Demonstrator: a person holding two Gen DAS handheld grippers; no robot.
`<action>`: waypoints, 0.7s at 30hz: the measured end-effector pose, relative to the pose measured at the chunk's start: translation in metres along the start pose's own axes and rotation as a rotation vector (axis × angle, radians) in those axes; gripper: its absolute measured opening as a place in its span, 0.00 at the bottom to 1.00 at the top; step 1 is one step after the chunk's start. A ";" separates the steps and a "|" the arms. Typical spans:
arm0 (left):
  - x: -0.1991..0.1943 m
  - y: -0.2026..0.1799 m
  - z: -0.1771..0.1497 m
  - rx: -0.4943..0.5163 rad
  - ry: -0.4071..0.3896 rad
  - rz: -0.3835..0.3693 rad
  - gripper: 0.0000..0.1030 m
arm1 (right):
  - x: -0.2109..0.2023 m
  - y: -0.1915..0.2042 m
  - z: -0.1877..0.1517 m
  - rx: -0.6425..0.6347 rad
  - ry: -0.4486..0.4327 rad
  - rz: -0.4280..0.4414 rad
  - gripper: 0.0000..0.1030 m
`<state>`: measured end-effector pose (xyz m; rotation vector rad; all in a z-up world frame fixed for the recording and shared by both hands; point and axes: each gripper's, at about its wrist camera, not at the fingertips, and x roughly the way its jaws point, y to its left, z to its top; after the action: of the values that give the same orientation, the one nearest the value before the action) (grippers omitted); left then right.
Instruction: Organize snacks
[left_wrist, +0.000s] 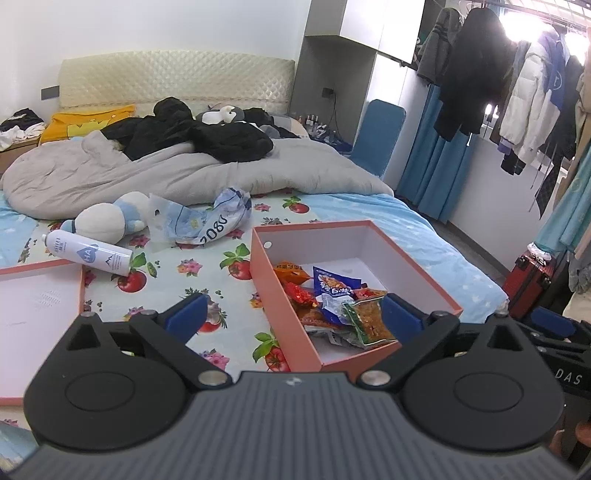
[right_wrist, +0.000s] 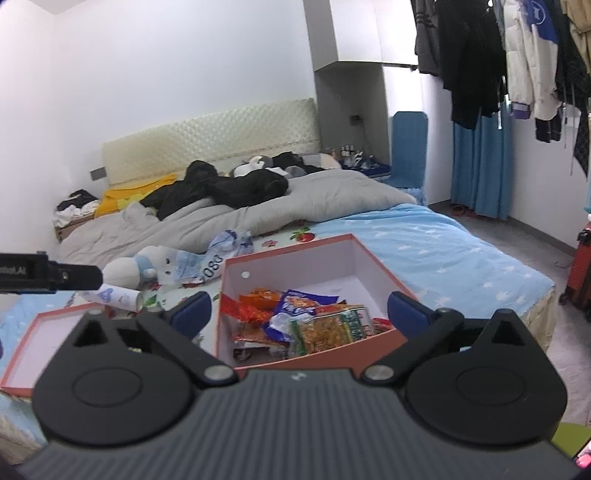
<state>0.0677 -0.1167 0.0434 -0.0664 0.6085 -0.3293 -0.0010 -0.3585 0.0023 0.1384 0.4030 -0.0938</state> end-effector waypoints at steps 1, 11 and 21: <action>-0.001 0.000 0.000 0.001 -0.004 0.001 0.99 | 0.000 0.000 0.000 -0.001 0.001 -0.002 1.00; -0.004 -0.004 0.000 0.020 -0.012 0.018 0.99 | 0.000 0.001 0.002 0.011 0.000 -0.001 1.00; -0.003 -0.006 -0.003 0.029 0.017 0.026 0.99 | 0.001 0.001 0.002 0.015 0.003 0.004 1.00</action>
<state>0.0620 -0.1209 0.0433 -0.0279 0.6206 -0.3133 0.0013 -0.3575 0.0042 0.1541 0.4054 -0.0924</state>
